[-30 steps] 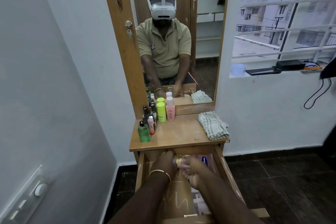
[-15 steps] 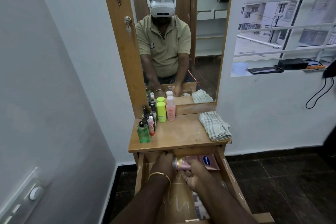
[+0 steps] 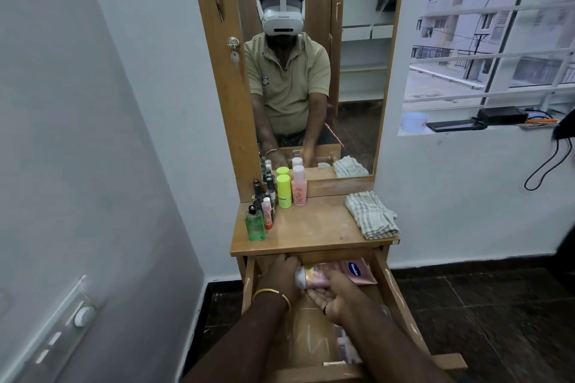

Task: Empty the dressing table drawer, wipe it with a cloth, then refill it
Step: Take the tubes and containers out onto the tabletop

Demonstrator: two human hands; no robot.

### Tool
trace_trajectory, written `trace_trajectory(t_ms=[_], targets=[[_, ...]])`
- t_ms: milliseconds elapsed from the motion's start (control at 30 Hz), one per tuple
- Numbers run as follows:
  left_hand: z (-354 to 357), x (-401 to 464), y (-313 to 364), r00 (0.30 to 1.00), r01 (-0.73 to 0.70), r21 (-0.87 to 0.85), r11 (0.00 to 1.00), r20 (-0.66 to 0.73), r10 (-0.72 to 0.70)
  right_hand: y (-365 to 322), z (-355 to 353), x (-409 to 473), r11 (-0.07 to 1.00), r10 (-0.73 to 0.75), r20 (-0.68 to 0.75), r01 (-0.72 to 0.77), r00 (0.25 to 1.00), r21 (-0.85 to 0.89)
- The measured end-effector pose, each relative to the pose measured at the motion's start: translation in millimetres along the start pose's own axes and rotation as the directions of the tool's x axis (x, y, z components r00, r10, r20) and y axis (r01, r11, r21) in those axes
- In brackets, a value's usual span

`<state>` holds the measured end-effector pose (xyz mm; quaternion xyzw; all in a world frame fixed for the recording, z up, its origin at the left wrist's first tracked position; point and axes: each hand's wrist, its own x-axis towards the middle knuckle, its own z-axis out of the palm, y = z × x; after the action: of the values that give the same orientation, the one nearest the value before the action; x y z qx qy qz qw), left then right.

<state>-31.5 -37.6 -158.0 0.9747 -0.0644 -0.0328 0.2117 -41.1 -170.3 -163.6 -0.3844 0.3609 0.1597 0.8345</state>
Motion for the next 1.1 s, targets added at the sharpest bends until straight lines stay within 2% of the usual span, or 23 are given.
trace_trajectory(t_ms=[100, 267, 367, 467, 600, 700, 767, 867, 1100], targets=[[-8, -14, 2, 1.0, -0.024, 0.028, 0.999, 0.0, 0.024, 2, 0, -19, 0.999, 0.0, 0.006, 0.0, 1.0, -0.047], [-24, -41, 8, 0.992, -0.086, 0.058, 0.995, -0.086, 0.091, 7, 0, -53, 0.99, -0.018, 0.057, 0.026, 0.998, -0.14], [-32, -56, 9, 0.986, -0.079, -0.006, 0.997, -0.149, 0.077, 9, -1, -68, 0.97, -0.075, 0.078, 0.091, 0.994, -0.226], [-37, -65, 15, 0.968, -0.117, -0.124, 0.985, -0.235, 0.085, 5, 3, -79, 0.922, -0.188, 0.146, 0.225, 0.971, -0.314], [-42, -60, 29, 0.929, -0.205, -0.259, 0.944, -0.355, 0.104, -21, 19, -83, 0.769, -0.446, 0.236, 0.505, 0.863, -0.392], [-44, -46, 37, 0.921, -0.177, -0.335, 0.925, -0.387, 0.036, -46, 39, -71, 0.514, -0.595, 0.351, 0.678, 0.723, -0.525], [-47, -33, 41, 0.923, -0.147, -0.39, 0.909, -0.384, -0.016, -60, 54, -60, 0.369, -0.643, 0.402, 0.724, 0.652, -0.584], [-51, -8, 44, 0.924, -0.138, -0.455, 0.88, -0.378, -0.05, -75, 74, -37, 0.307, -0.668, 0.434, 0.755, 0.605, -0.579], [-47, 40, 32, 0.941, -0.046, -0.525, 0.85, -0.309, -0.14, -85, 98, 5, 0.279, -0.635, 0.51, 0.788, 0.58, -0.549]])
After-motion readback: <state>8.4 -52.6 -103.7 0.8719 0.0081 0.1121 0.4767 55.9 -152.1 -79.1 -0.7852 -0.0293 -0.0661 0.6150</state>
